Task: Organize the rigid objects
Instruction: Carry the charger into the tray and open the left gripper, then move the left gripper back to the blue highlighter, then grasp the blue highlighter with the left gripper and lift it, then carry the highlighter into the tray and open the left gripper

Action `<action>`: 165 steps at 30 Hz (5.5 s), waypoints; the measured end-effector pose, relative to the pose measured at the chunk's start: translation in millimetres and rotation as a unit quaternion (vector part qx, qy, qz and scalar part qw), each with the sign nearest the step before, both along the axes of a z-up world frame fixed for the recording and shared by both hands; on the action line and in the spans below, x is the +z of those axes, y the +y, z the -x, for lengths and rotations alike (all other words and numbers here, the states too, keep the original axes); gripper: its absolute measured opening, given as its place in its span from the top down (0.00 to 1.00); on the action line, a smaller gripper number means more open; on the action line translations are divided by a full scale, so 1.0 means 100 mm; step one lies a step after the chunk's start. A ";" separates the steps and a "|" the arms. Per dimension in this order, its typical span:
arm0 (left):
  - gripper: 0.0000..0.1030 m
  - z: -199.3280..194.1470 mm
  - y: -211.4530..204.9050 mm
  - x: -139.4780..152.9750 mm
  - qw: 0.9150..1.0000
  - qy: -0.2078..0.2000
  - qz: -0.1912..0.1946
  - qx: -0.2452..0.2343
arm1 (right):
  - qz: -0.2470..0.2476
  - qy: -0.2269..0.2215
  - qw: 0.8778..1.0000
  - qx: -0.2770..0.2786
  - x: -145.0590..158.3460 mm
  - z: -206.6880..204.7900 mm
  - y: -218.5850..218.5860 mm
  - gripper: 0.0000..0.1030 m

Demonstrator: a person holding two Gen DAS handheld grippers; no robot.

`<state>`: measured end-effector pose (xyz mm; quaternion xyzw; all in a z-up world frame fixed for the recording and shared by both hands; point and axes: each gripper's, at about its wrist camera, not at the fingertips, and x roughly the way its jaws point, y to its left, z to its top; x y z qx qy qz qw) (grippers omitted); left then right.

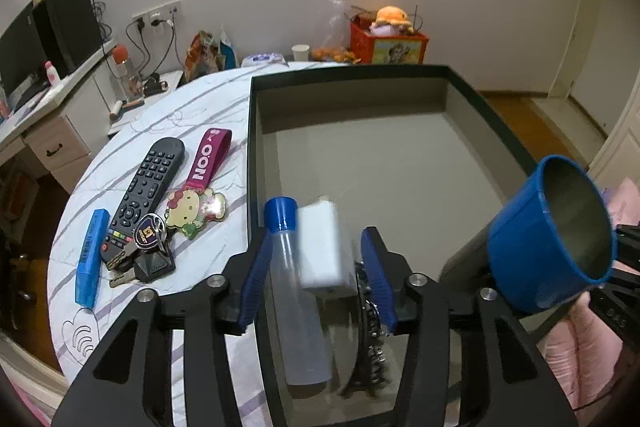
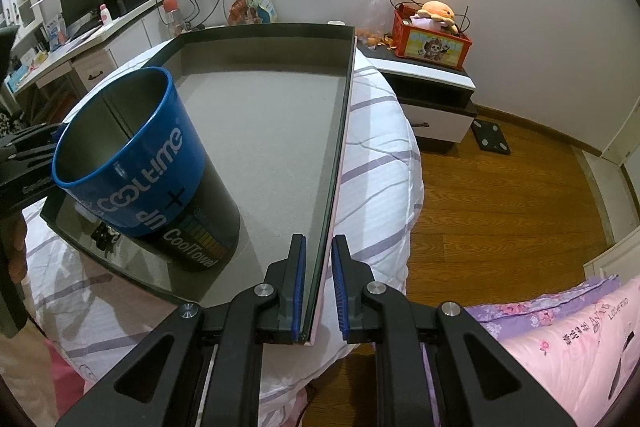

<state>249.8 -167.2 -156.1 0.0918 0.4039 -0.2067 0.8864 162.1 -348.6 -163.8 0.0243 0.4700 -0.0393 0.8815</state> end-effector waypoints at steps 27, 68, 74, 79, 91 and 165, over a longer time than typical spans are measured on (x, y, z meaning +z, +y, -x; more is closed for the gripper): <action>0.01 0.99 0.99 0.85 0.988 -0.138 0.026 0.066 | -0.012 0.013 1.000 -0.024 -0.06 -0.06 -0.02 0.86; 0.01 0.66 1.91 0.41 0.984 -0.100 0.026 0.145 | 0.000 0.018 0.999 -0.043 -0.06 -0.07 0.02 0.86; 0.01 0.32 2.05 0.14 0.984 -0.070 0.024 0.161 | -0.002 0.015 0.999 -0.043 -0.06 -0.06 0.01 0.86; 0.01 0.00 2.05 -0.13 0.986 -0.045 0.017 0.161 | 0.000 0.017 0.999 -0.044 -0.06 -0.06 0.02 0.86; 0.31 -0.58 2.04 -0.53 0.989 0.013 0.005 0.149 | 0.010 0.021 0.999 -0.048 -0.06 -0.07 0.07 0.86; 0.74 0.24 0.52 0.44 0.998 -0.044 0.043 -0.023 | -0.010 0.019 0.999 -0.024 -0.08 -0.12 0.02 0.82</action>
